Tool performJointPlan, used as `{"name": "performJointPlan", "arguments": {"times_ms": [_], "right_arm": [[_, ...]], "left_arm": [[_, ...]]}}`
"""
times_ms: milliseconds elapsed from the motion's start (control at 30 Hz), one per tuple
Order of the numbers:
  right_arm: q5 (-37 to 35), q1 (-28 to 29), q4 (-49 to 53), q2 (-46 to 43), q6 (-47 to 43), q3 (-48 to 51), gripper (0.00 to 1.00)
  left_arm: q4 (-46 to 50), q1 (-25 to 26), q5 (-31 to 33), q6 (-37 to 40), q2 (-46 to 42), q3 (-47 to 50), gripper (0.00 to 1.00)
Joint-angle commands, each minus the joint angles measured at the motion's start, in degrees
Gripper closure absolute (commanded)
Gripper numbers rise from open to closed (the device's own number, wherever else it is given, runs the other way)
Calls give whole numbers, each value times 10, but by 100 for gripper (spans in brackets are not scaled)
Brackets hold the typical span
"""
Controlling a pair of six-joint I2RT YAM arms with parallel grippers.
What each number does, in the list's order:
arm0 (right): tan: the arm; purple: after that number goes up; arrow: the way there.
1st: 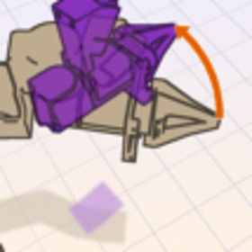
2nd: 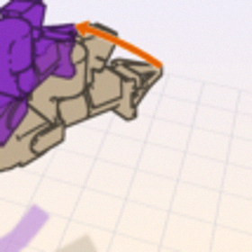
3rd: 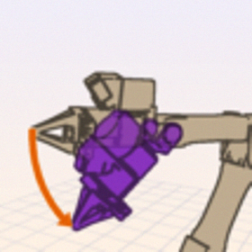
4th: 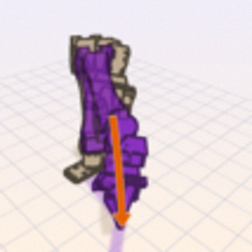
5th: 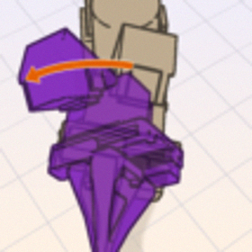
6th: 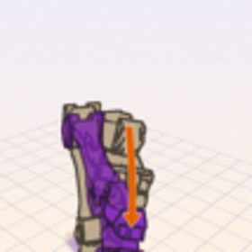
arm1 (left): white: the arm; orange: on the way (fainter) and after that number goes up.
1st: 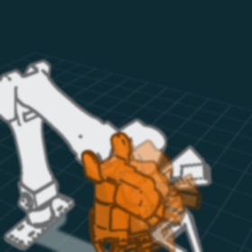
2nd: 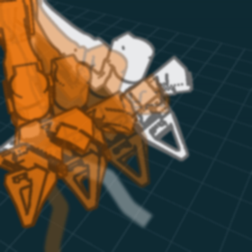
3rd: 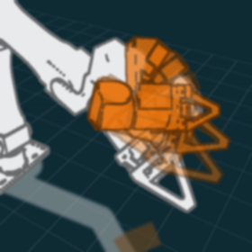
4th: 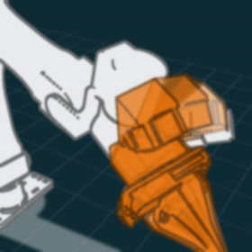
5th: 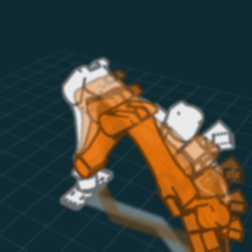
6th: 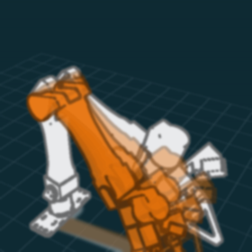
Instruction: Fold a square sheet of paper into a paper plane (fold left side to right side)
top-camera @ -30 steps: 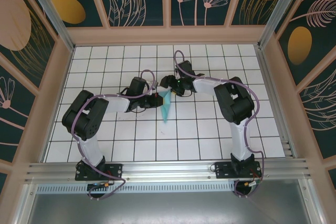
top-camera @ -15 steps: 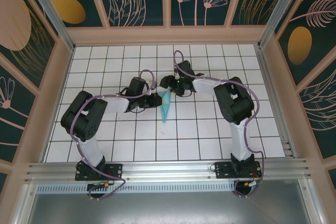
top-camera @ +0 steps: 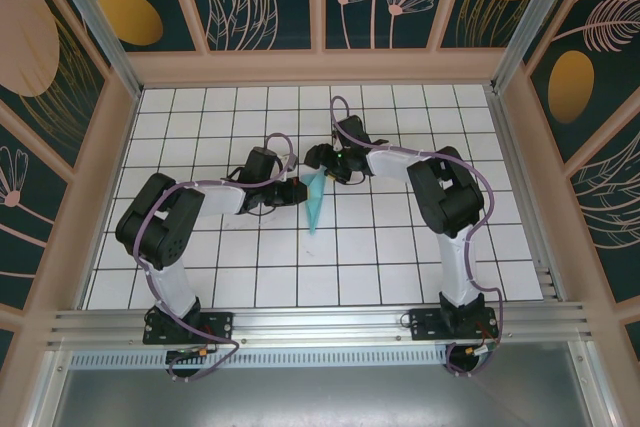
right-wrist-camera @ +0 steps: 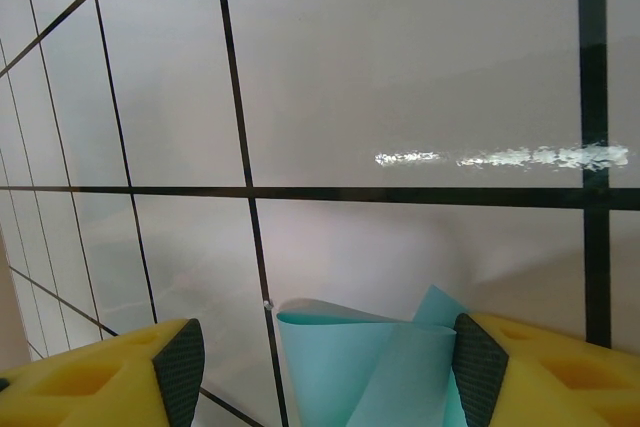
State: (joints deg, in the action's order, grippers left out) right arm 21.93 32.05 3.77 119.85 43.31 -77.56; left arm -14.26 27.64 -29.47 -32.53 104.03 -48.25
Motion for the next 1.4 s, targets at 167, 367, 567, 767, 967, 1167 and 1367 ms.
{"name": "performJointPlan", "arguments": {"times_ms": [167, 367, 567, 767, 967, 1167, 1367], "right_arm": [[-11, 9, 42, 16, -13, -12, 30], [-10, 9, 41, 17, -13, -13, 30], [-8, 9, 43, 17, -15, -14, 30], [-6, 10, 44, 19, -16, -16, 30], [-2, 9, 33, 12, -18, -17, 29], [-4, 1, 29, -22, -32, -24, 22], [-12, -22, 38, -84, -46, -13, 19]], "left_arm": [[3, -6, 7, 12, 17, 7, 100], [3, -6, 8, 12, 21, 9, 100], [0, -6, 10, 12, 31, 7, 100], [-9, -6, 8, 7, 37, 4, 100], [-7, -6, 9, 8, 50, 1, 100], [0, -6, 16, 10, 63, 3, 100], [5, -6, 21, 10, 68, 4, 100]]}}
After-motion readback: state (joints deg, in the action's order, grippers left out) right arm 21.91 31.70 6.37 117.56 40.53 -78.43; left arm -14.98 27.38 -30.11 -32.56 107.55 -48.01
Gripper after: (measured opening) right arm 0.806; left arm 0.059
